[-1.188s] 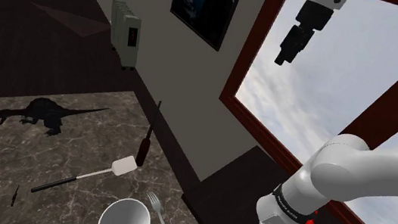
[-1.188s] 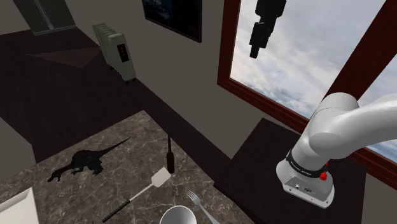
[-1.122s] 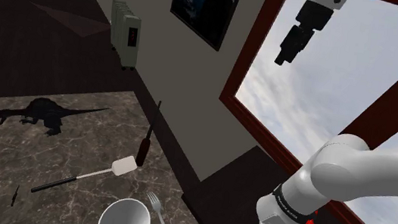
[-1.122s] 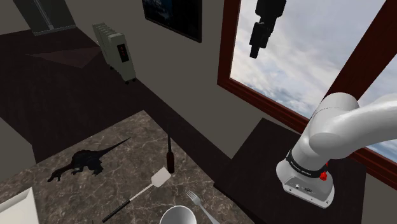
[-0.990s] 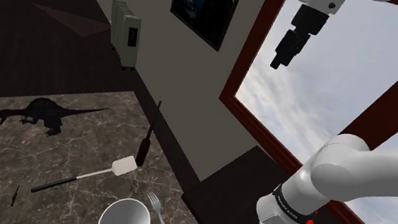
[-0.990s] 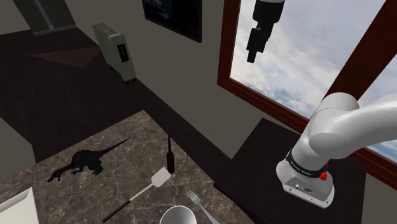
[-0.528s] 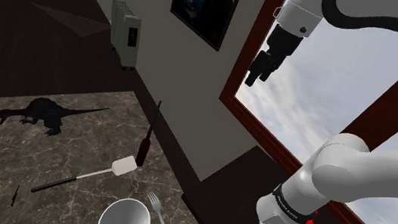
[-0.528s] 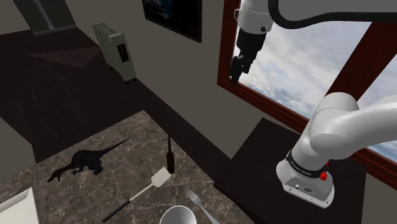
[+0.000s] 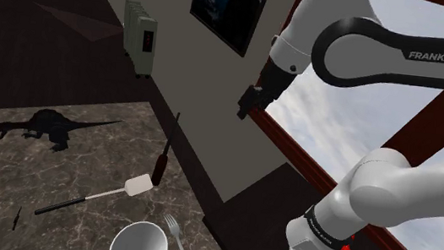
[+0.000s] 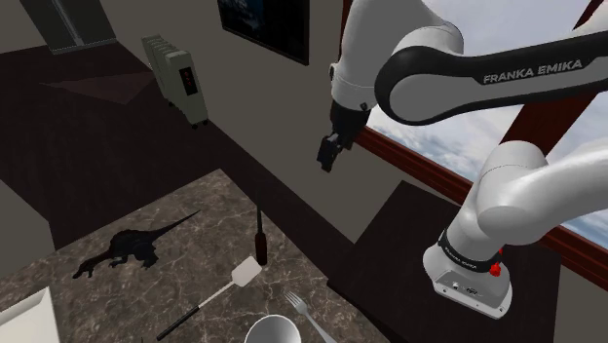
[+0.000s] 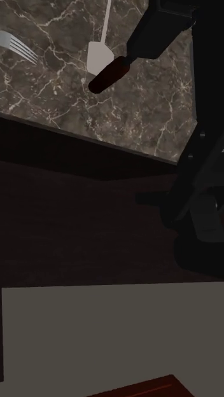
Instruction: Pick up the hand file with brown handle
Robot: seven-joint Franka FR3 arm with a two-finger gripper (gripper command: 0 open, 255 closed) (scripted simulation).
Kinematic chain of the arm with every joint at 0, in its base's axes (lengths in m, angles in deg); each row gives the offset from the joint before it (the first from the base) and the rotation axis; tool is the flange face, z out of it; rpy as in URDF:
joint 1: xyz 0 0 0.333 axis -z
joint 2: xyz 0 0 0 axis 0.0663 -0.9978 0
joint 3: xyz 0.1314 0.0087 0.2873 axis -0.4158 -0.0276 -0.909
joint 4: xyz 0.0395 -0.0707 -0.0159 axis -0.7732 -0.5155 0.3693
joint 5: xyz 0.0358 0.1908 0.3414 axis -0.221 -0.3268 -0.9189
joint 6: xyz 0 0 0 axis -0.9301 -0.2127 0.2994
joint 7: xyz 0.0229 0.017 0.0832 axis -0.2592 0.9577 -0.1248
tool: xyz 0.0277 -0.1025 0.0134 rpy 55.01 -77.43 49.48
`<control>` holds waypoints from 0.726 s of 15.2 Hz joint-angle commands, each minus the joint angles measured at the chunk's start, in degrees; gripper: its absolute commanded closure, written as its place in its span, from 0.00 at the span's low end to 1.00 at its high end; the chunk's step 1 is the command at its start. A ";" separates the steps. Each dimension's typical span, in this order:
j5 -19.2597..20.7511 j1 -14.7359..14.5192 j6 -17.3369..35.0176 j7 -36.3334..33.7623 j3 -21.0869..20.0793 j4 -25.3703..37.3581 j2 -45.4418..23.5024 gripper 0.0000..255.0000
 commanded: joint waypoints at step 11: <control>4.07 5.19 27.50 -19.84 -20.05 0.12 -22.00 0.00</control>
